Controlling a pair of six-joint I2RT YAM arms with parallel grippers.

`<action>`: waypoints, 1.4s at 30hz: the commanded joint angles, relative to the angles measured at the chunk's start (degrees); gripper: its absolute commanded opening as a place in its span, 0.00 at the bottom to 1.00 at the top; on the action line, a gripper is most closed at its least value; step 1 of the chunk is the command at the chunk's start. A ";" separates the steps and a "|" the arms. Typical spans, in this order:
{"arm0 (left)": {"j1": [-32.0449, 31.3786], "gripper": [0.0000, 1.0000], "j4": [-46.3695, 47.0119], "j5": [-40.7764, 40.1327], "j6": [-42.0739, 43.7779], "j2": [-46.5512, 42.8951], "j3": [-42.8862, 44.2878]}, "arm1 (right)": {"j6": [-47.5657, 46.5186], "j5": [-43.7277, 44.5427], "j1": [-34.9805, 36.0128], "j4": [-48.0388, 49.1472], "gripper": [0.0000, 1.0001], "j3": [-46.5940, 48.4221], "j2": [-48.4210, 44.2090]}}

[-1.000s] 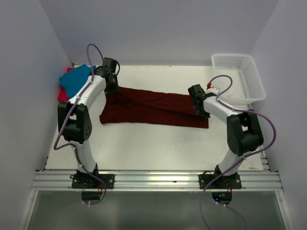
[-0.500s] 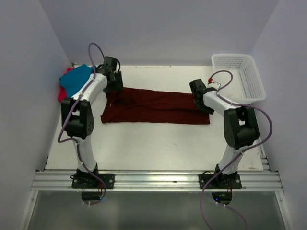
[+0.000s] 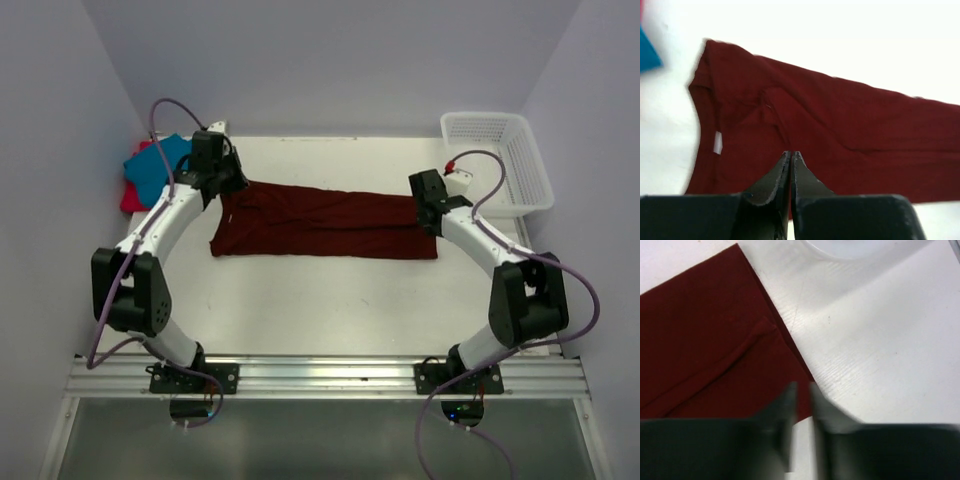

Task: Fold and stack the t-shirts
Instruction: Fold the other side of the tshirt into a rectangle, then rotate the tshirt 90 degrees

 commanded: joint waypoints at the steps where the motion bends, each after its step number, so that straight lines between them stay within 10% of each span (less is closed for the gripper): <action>1: -0.26 0.00 9.81 10.99 -3.76 -4.45 -8.65 | -2.04 -3.29 -0.21 6.01 0.00 -2.70 -3.44; 20: -2.81 0.00 18.34 12.67 -13.00 8.11 -18.34 | -7.06 -20.17 1.80 8.74 0.00 -0.95 10.54; 42: 0.44 0.00 7.88 12.40 -6.40 32.02 13.73 | 3.13 -36.34 28.70 -6.46 0.00 -26.26 -17.05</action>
